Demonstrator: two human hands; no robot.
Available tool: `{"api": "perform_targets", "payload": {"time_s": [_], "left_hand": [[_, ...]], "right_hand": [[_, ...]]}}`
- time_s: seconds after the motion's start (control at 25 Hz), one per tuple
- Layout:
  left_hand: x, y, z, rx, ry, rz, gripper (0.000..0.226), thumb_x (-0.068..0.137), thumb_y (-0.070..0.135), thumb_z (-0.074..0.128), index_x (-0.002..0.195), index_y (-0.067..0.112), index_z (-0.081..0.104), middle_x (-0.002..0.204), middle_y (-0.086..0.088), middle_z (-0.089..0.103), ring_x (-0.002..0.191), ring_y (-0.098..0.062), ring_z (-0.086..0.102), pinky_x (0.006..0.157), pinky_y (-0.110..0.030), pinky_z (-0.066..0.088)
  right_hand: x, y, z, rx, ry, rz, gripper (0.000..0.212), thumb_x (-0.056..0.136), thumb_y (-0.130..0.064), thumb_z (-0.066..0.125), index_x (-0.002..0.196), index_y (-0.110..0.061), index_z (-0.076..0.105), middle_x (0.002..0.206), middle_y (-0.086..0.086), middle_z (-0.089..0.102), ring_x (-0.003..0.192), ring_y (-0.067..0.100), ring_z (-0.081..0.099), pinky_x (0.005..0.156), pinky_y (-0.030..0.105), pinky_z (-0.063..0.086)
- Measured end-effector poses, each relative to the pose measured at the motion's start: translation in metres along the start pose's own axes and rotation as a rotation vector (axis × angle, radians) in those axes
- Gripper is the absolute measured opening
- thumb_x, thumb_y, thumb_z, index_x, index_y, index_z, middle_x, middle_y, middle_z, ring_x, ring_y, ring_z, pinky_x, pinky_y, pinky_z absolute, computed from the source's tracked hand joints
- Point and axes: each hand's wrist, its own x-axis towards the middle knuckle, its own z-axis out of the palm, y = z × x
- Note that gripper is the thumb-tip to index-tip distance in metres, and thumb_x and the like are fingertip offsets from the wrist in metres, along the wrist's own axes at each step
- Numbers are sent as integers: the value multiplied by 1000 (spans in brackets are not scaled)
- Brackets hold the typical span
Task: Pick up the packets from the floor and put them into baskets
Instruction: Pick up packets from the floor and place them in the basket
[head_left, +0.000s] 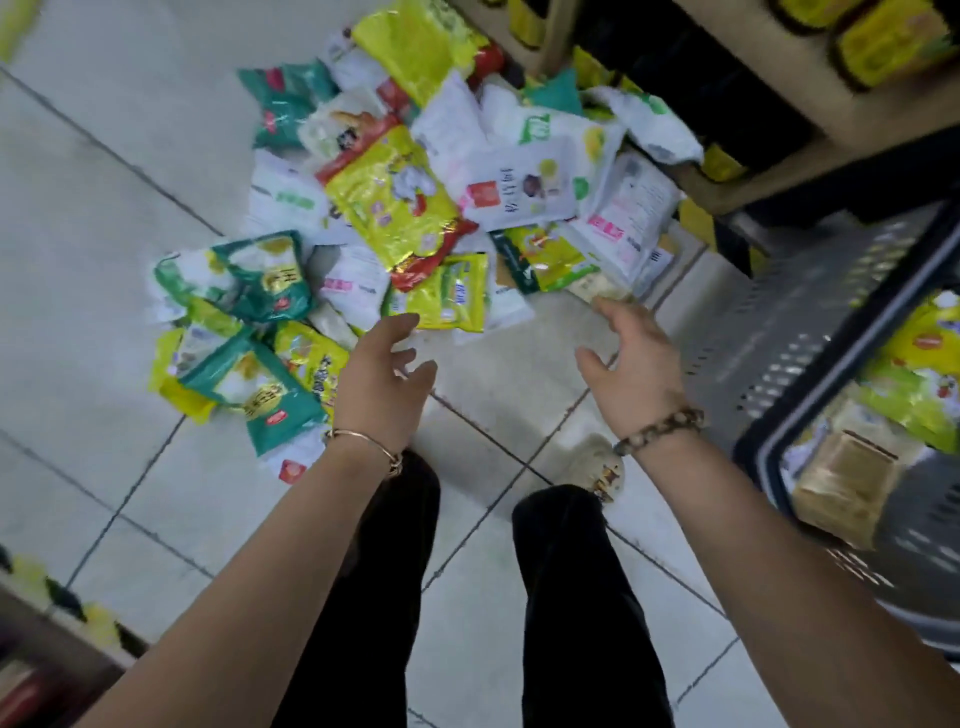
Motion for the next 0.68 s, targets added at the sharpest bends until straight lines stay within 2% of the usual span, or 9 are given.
{"api": "perform_targets", "payload": {"time_s": [0.16,0.36,0.44,0.56,0.68], "left_hand": [[24,-58,-61,-56,69,-129,40,85,0,60,123,11,54,113,4,53,93,-14,55,75,-16,39],[57,-145,-108,-54,143,-294,41,83,4,62,122,13,56,116,-1,57,92,-17,57,78,-25,41],[69,-182,-113,-31,124,-353,42,84,8,63,124,15,55,122,-3,56,91,-14,56,77,-24,39],[89,-240,-115,32,53,-433,43,85,14,64,127,16,52,127,-6,56,98,-23,59,80,-27,43],[111,-292,-115,13,57,-526,47,83,17,67,127,15,53,127,-8,57,99,-24,59,83,-28,42]], "right_hand": [[17,-53,63,-101,-123,-46,47,86,-20,59,132,-20,47,134,5,49,116,25,50,88,39,47],[32,-101,147,-208,-279,-87,45,88,-21,59,131,-18,48,133,3,51,117,24,51,88,38,46],[40,-112,181,-257,-345,-44,43,88,-22,59,130,-18,49,131,3,54,116,24,53,87,38,46],[57,-123,231,-281,-380,81,42,86,-24,62,126,-18,51,124,4,59,112,24,56,86,35,46],[75,-125,285,-322,-437,103,42,84,-26,63,124,-18,53,118,6,61,109,26,56,83,33,45]]}}
